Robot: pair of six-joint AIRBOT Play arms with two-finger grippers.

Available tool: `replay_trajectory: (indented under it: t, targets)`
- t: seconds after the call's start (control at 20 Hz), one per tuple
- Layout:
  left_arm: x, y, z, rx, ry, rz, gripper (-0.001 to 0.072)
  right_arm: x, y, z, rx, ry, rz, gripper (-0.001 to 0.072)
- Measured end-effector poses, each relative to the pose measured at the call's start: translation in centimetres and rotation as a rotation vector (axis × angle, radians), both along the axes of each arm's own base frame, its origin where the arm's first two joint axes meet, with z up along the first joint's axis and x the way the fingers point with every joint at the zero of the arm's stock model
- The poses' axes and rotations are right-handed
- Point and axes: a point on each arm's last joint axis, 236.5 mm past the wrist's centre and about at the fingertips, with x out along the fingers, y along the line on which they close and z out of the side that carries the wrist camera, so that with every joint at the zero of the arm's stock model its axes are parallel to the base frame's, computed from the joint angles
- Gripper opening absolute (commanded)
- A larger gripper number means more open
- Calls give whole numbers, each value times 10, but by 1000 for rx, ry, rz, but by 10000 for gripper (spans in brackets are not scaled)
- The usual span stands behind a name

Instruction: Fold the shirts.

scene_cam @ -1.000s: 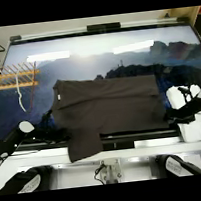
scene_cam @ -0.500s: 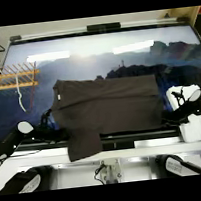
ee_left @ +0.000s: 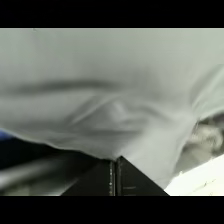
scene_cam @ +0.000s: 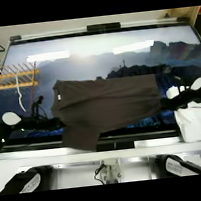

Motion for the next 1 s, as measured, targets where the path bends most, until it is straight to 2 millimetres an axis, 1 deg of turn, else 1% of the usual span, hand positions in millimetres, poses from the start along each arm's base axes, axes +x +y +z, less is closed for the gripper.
replay_trajectory:
  t: [0.1,0.2,0.35,0.45,0.5,0.6,0.65,0.7,0.75,0.8,0.85,0.9,1.0]
  targets:
    - [38,9,21,1,-57,21,29,33,-2,12,-7,-84,-6,82]
    - [79,16,34,3,-94,32,29,69,4,17,-11,-148,7,83]
    - [143,23,39,4,-118,35,30,128,16,19,-38,-234,29,83]
    - [174,24,32,0,-108,27,29,161,17,16,-68,-263,25,83]
    - [188,24,25,-4,-91,31,29,172,15,11,-84,-263,19,83]
    - [206,24,6,-10,-51,47,30,187,13,-3,-98,-247,4,83]
    - [213,24,-4,-13,-33,56,30,191,12,-10,-100,-237,-6,83]
    - [219,24,-11,-13,-28,65,30,194,10,-16,-103,-230,-16,113]
    - [225,25,-16,-12,-28,77,33,196,7,-20,-108,-225,-27,308]
    - [231,24,-19,-15,-33,94,93,198,4,-23,-113,-224,-35,552]
    - [237,25,-21,-17,-39,110,231,200,1,-26,-120,-225,-39,622]
    - [241,26,-23,-18,-42,124,375,200,-1,-27,-120,-220,-40,641]
    - [245,25,-22,-31,-42,138,385,199,-2,-28,-123,-213,-32,641]
